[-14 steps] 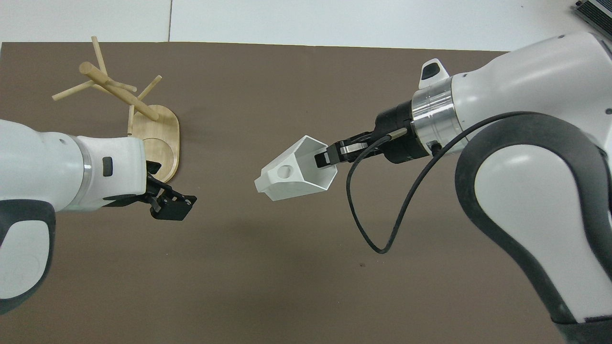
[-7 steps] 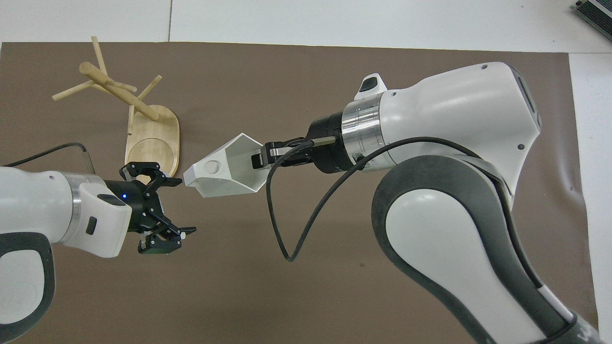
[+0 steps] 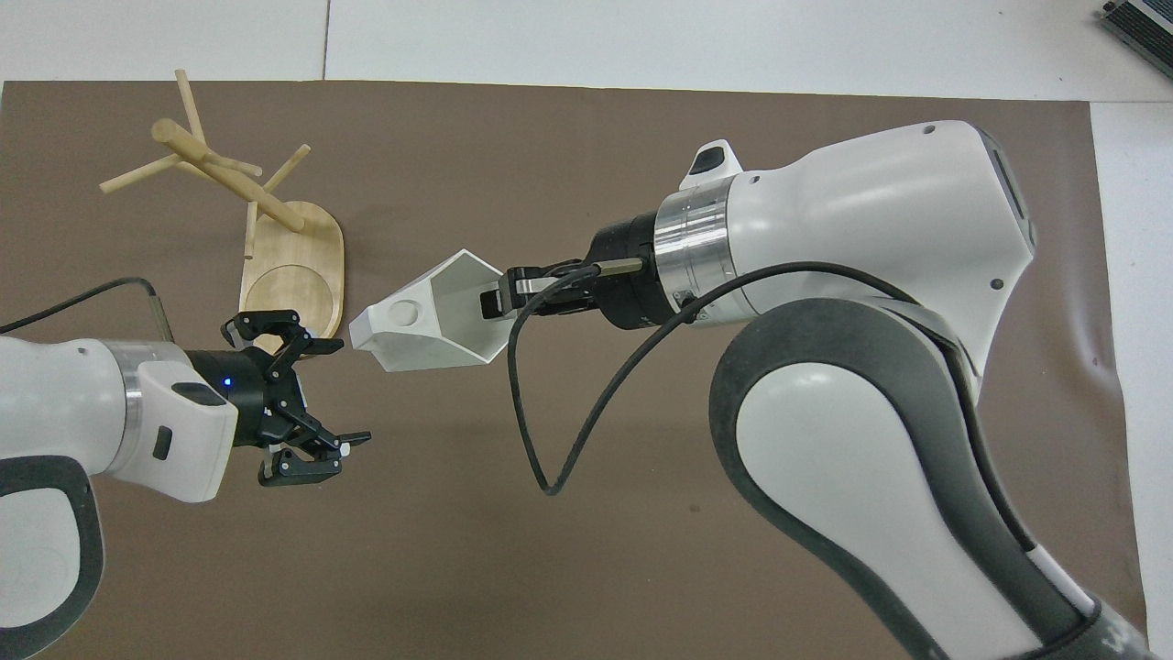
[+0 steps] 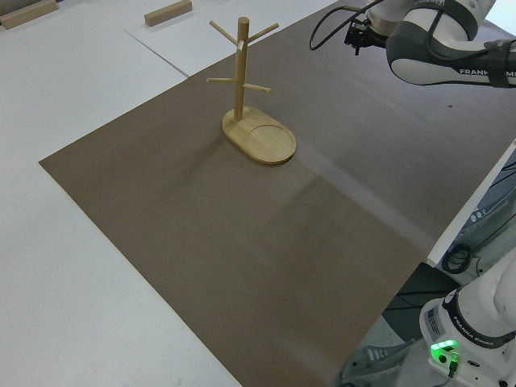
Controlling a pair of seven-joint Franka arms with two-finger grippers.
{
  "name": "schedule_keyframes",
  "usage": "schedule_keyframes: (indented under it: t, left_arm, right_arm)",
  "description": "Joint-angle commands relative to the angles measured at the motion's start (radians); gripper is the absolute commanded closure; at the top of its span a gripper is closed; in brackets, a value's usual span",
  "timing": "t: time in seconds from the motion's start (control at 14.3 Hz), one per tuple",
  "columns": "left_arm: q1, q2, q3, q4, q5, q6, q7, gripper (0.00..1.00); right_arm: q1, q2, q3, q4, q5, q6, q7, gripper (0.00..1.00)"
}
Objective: Hang cup on rack
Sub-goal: 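Close the left gripper on the cup's base held by the right gripper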
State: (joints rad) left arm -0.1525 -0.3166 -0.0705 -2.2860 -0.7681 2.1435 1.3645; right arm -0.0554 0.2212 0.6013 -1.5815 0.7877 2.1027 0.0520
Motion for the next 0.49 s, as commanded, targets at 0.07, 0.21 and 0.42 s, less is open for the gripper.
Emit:
schedule_keyframes:
  t: [0.07, 0.21, 0.42]
  left_arm:
    - [-0.009, 0.023, -0.011, 0.038, -0.062, 0.039, -0.013, 0.0]
    - [-0.034, 0.054, -0.015, 0.094, -0.062, 0.033, -0.033, 0.0]
    - [-0.067, 0.077, -0.014, 0.14, -0.054, -0.005, -0.055, 0.0]
  right_arm:
    - [-0.007, 0.004, 0.012, 0.002, 0.033, 0.01, 0.014, 1.0]
    - [-0.007, 0.004, 0.015, 0.002, 0.039, 0.007, 0.015, 1.0]
    - [-0.007, 0.004, 0.015, 0.002, 0.05, 0.002, 0.015, 1.0]
